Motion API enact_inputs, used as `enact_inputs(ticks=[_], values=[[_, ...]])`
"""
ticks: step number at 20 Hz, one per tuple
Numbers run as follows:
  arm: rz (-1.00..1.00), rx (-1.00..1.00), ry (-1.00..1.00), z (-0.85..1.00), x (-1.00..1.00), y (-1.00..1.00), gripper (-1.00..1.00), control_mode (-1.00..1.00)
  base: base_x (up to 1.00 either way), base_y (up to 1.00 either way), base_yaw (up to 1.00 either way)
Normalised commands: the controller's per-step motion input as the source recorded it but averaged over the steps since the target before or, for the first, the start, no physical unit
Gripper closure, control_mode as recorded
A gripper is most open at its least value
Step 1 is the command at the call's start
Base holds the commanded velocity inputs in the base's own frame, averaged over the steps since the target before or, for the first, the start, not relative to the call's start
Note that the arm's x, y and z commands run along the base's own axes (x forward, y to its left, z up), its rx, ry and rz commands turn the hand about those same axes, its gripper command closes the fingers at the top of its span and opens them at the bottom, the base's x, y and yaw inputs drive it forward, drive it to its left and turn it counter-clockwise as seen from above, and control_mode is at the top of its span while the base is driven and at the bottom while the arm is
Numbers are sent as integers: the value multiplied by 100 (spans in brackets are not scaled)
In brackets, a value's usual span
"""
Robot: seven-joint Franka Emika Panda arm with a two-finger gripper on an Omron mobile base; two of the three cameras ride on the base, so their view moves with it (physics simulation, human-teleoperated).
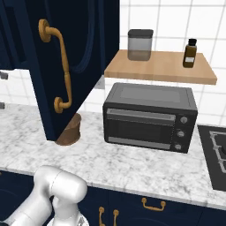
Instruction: Open the cabinet, pick up the bread from the cabinet and place it in the basket. Then move the basket to the dining counter.
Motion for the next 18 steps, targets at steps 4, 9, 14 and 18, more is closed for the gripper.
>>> enact_inputs(ticks=[4,9,14,18], values=[[61,-5,37,19,1,39,-100,-100,0,0,0],[65,-13,43,5,4,17,-100,-100,0,0,0],[64,-24,19,-1,5,13,-100,-100,0,0,0],[51,-35,3,0,16,25,-100,-100,0,0,0]])
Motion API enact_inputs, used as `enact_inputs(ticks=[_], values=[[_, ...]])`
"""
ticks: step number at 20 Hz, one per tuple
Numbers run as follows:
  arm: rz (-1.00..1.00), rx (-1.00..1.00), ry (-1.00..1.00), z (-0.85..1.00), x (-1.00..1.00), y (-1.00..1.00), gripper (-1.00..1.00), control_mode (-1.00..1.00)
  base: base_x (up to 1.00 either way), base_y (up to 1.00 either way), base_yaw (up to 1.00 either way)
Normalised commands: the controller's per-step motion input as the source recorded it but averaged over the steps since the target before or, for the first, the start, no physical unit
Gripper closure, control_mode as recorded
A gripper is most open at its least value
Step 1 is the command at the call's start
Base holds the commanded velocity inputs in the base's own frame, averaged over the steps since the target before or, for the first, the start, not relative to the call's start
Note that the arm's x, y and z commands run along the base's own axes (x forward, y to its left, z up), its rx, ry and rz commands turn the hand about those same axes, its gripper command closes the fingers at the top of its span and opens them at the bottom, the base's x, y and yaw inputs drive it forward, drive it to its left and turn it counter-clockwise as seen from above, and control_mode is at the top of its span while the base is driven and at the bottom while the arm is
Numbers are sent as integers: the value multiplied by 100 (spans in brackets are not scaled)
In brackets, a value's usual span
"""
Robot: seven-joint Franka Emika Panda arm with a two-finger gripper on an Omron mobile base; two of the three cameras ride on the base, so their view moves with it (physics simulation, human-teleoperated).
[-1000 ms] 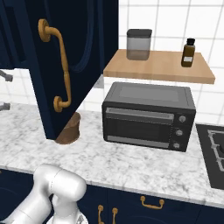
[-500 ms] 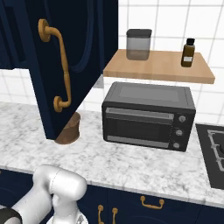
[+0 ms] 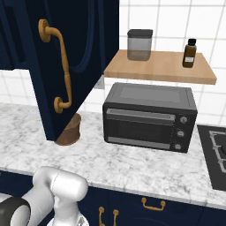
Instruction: Open the cabinet, pick up the bread from the cabinet and place it in the basket. Then move the basket to the dining counter.
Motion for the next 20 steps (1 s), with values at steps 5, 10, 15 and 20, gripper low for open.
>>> enact_inputs(ticks=[5,10,15,20], values=[[43,-45,0,-9,26,0,-100,-100,0,0,0],[33,-27,-2,3,52,-9,-100,-100,0,0,0],[18,-9,-3,9,65,0,-100,-100,0,0,0],[7,0,-14,0,50,-2,-100,-100,0,0,0]])
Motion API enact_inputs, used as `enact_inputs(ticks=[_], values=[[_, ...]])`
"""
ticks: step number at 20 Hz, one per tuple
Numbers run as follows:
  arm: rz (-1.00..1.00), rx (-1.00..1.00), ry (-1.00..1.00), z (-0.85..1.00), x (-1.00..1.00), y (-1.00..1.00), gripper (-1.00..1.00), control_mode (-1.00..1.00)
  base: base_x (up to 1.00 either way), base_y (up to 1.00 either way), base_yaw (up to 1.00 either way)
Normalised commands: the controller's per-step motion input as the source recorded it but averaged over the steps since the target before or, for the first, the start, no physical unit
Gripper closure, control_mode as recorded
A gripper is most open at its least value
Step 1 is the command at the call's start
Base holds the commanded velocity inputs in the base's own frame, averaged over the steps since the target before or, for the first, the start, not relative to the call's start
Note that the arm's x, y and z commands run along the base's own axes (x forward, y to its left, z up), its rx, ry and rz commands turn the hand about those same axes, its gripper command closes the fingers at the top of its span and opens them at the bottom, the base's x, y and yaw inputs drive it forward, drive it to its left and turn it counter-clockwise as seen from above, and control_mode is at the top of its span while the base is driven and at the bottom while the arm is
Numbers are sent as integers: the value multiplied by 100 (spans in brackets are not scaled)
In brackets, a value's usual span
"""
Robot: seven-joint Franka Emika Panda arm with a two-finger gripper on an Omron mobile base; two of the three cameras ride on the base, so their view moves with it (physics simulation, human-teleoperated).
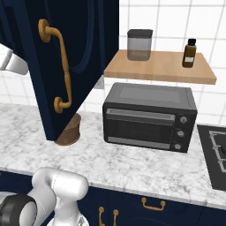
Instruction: Open the cabinet, pick up the bread from the cabinet and place it in the basket. Then move the basket to the dining counter.
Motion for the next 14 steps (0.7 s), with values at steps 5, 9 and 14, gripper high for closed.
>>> enact_inputs(ticks=[5,9,14], values=[[9,-6,-5,1,79,0,-100,-100,0,0,0],[19,-18,0,0,59,0,-100,-100,0,0,0],[20,-18,0,-1,49,11,-100,-100,0,0,0]])
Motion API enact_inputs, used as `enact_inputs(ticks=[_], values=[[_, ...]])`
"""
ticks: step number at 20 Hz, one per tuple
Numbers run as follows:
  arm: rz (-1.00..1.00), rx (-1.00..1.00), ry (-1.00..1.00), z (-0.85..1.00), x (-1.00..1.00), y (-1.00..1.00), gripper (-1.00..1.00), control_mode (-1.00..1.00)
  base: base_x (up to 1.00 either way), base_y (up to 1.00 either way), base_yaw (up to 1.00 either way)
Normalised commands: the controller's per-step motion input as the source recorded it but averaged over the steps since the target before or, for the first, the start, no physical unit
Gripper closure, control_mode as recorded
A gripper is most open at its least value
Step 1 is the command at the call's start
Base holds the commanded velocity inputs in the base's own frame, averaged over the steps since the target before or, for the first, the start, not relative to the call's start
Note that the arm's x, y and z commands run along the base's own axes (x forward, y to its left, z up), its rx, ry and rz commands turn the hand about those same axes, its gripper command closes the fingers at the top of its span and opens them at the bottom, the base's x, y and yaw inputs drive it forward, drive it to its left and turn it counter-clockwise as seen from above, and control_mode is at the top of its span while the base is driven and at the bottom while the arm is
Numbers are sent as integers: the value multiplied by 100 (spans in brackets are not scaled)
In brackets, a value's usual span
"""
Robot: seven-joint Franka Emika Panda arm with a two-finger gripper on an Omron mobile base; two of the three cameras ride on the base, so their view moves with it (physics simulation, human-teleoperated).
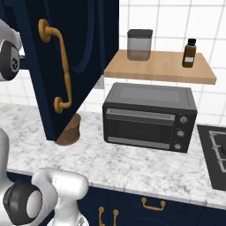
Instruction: Open the cabinet, pick up the bread from the cabinet and place it in the basket. Then move the basket to the dining counter.
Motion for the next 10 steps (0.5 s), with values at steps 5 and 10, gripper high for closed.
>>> enact_inputs(ticks=[5,10], values=[[7,-6,-2,-18,40,22,-100,-100,0,0,0],[0,0,-8,-29,31,3,-100,-100,0,0,0]])
